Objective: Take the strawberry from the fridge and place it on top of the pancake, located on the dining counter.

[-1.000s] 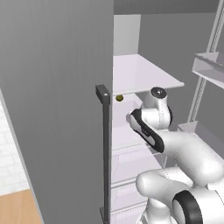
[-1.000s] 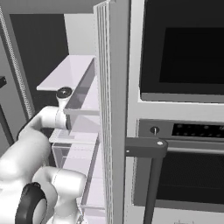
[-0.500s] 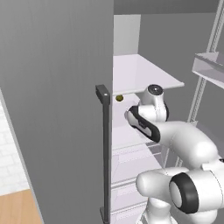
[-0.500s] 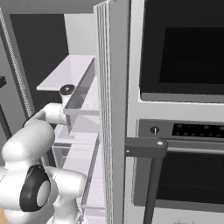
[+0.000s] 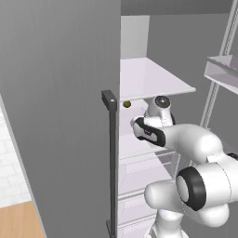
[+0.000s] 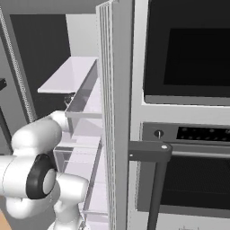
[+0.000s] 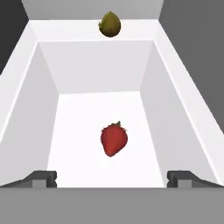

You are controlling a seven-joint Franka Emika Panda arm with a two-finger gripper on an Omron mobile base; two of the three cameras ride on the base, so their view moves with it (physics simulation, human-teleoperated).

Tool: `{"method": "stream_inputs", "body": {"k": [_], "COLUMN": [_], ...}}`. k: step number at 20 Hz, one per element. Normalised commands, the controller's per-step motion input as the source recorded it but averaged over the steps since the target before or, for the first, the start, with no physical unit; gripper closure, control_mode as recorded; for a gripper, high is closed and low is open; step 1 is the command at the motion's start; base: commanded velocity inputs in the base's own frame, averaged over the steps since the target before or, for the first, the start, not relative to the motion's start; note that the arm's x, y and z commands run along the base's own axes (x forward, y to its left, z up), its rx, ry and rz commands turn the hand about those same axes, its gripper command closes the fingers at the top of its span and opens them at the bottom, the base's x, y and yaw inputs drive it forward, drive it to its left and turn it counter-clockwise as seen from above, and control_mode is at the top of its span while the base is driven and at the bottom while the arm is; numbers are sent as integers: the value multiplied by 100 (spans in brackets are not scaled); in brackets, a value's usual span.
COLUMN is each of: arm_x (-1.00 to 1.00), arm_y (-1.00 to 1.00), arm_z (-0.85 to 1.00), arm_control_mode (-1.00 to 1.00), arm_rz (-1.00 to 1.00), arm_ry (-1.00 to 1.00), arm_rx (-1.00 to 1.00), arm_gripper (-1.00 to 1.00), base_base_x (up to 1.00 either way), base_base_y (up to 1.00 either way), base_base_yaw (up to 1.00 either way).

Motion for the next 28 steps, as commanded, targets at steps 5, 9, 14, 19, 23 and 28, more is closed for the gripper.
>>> {"method": "stream_inputs", "body": {"k": [5,9,14,19,23,28], "arm_x": [21,22,27,28,25,22], "arm_y": [-1,0,0,0,-2,0], "arm_z": [-36,-26,-16,-19,-25,-36], "arm_control_mode": [-100,-100,-100,-100,-100,-100], "arm_rz": [0,0,0,0,0,0], "arm_ry": [0,0,4,5,4,5], "arm_rx": [0,0,0,0,0,0], "arm_gripper": [-100,-100,-100,-100,-100,-100], "base_base_x": [0,0,0,0,0,0], "base_base_y": [0,0,0,0,0,0], "base_base_yaw": [0,0,0,0,0,0]}}
